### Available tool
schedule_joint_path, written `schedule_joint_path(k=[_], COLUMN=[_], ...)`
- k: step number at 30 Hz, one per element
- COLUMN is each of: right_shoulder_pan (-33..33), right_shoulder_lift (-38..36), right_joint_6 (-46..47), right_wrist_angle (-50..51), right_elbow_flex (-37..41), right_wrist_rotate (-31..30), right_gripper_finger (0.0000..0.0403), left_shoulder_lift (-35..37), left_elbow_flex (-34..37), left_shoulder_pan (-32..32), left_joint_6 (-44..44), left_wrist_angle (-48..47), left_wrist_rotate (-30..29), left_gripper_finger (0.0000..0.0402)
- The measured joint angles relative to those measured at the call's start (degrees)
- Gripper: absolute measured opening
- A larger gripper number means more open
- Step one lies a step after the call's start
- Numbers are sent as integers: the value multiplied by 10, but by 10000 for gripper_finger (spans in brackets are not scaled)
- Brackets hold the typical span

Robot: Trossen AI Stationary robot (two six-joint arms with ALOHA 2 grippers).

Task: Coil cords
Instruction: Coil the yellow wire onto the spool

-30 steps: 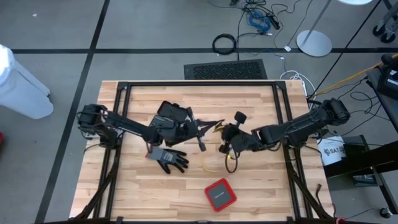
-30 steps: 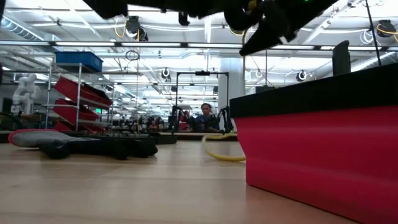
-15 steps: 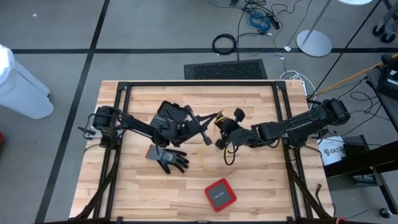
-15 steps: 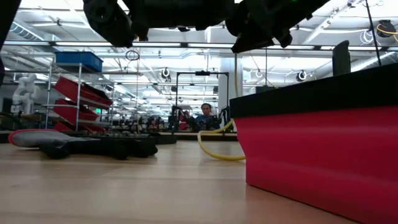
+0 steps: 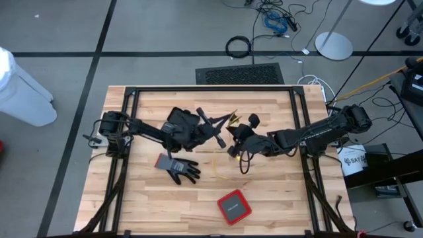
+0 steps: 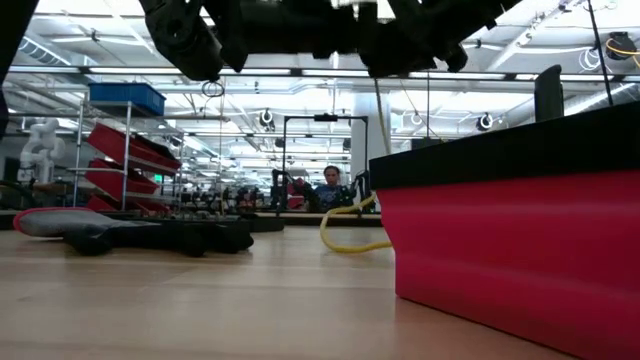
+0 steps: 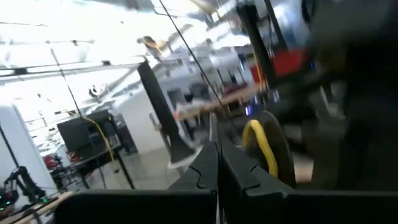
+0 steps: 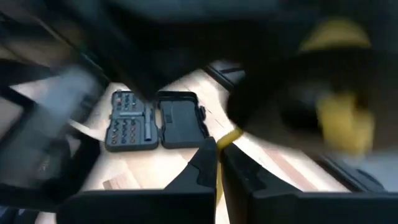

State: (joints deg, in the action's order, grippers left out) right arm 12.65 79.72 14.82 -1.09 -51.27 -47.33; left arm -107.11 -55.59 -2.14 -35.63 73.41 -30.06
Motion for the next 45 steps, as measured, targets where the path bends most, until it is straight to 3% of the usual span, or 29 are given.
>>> schedule_joint_path(k=[5, 13, 22, 30, 34, 45], right_shoulder_pan=[-6, -5, -7, -25, -37, -37], right_shoulder_lift=[0, -11, -57, -68, -69, -68], right_joint_6=[-20, -20, 13, -50, -83, -70], right_wrist_angle=[-9, 7, 197, 307, 335, 355], right_elbow_flex=[0, -2, -19, -64, -78, -78], right_wrist_rotate=[32, 40, 77, 158, 142, 158], right_gripper_finger=[1, 1, 0, 1, 1, 1], left_shoulder_lift=[-1, -1, 7, 80, 127, 181], left_elbow_flex=[1, 3, 5, 0, -11, -13], left_shoulder_pan=[4, 1, -31, -42, -40, -32], left_joint_6=[-19, -81, -144, -64, 4, 83], left_wrist_angle=[-93, -131, -208, -368, -467, -513], left_wrist_rotate=[0, 0, 0, 71, 138, 185], left_gripper_finger=[0, 0, 0, 0, 0, 0])
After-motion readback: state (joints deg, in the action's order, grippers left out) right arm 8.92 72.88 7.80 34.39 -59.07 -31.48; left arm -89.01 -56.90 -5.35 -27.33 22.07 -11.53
